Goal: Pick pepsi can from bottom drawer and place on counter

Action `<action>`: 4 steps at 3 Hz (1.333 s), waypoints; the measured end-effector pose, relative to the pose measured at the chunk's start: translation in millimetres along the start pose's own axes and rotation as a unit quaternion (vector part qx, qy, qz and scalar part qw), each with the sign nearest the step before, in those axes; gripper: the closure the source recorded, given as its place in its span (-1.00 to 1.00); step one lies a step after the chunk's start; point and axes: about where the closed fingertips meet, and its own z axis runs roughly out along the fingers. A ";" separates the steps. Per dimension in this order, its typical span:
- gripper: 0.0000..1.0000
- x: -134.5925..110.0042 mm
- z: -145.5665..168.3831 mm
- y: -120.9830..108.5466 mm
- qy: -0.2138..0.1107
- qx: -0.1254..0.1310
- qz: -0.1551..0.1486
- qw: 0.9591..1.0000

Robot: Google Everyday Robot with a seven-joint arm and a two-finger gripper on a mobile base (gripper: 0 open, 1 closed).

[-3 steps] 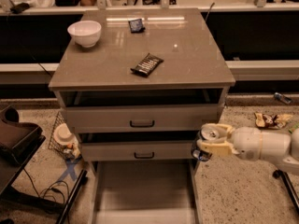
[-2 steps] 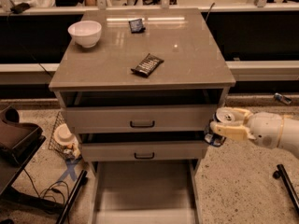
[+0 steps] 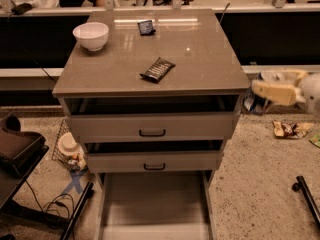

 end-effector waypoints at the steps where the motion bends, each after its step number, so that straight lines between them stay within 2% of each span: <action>1: 1.00 -42.0 14.0 -13.1 0.003 0.024 -0.028 0.999; 2: 1.00 -42.0 14.1 -13.1 0.003 0.024 -0.028 0.999; 3: 1.00 -60.2 28.3 -28.2 -0.004 0.024 -0.028 0.999; 4: 1.00 -91.7 71.6 -66.9 -0.003 0.018 -0.026 1.000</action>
Offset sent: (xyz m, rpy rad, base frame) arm 0.0210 0.0043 0.0320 -0.0435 -0.0360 -0.0321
